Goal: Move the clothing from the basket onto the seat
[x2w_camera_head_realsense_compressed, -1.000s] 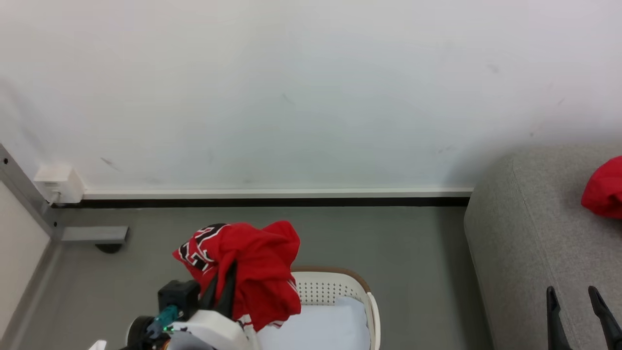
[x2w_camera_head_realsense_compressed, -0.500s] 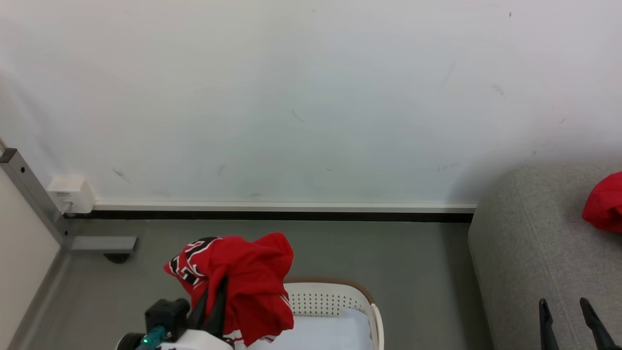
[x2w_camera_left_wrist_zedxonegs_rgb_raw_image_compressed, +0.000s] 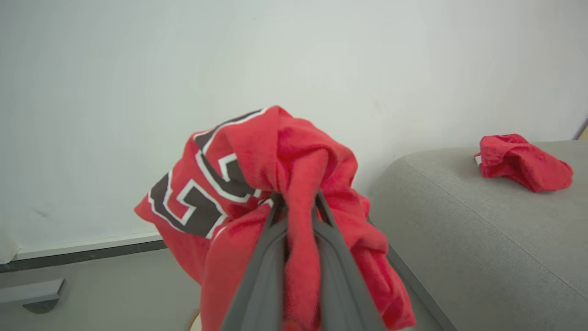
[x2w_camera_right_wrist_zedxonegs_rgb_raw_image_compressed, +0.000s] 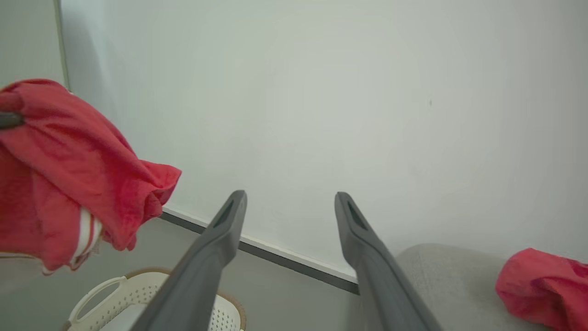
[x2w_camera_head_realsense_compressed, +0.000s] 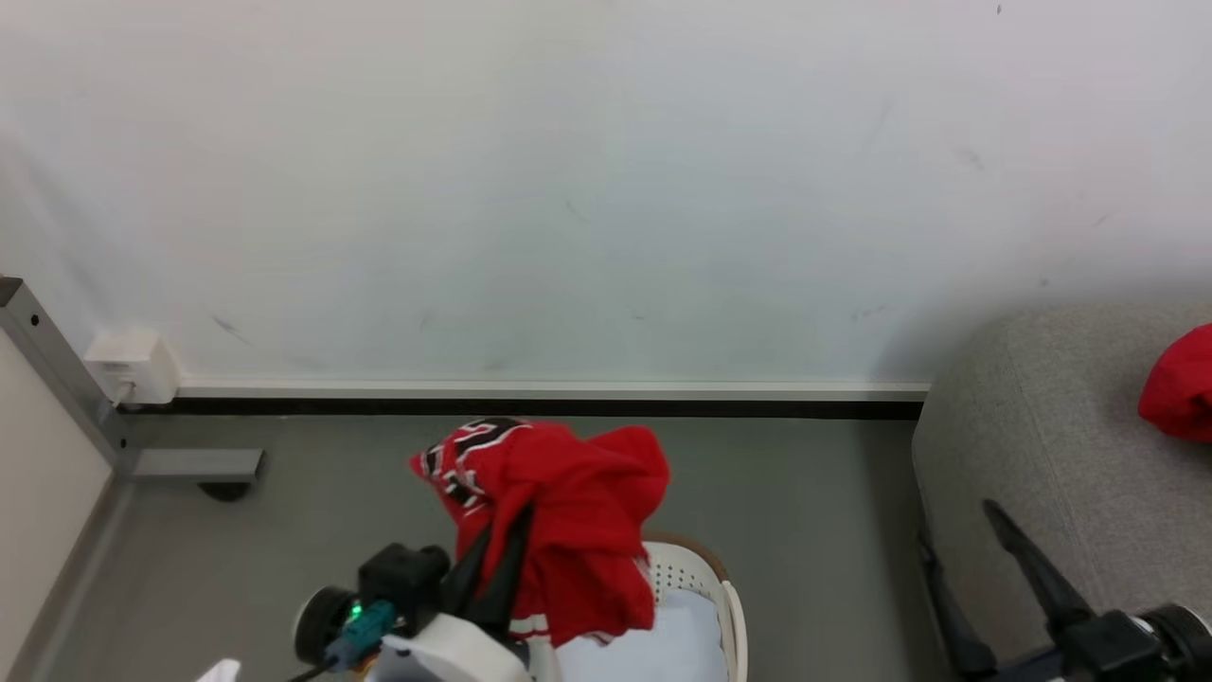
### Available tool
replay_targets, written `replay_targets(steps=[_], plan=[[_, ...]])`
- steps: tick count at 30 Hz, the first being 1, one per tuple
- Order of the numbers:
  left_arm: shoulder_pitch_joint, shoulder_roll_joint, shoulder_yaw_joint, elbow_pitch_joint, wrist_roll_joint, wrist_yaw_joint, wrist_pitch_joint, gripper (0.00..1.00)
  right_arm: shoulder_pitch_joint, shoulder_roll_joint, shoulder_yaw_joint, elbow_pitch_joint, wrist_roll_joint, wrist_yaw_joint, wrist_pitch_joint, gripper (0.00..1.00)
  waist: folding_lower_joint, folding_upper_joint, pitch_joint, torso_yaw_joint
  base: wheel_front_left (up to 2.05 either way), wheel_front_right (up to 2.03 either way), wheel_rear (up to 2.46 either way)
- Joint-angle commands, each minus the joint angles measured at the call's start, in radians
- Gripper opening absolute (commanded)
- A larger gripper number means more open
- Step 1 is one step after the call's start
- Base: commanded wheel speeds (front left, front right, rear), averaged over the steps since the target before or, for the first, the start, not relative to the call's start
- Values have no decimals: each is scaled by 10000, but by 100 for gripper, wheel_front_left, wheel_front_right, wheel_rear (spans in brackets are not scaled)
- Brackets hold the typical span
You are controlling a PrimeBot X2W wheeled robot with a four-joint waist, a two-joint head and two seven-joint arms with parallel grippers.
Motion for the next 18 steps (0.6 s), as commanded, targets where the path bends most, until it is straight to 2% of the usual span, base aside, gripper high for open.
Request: replay_targets(steps=[1,11,18], plan=[[-161,-24,-112,-126,132,-75,90,0,-236,-203,326,-46,171,-20,11,100,0,-1,9,5,0,0,0],[-921,-432,-1460,-293,501,-865,662,0,-2340,-1750,4441,409,1249,-20,11,100,0,-1,63,45,0,0,0],[-1306,-596,-2257,-132,682,-1270,762,0,-3544,-2394,6282,929,2076,-20,30,100,0,-1,50,20,0,0,0]])
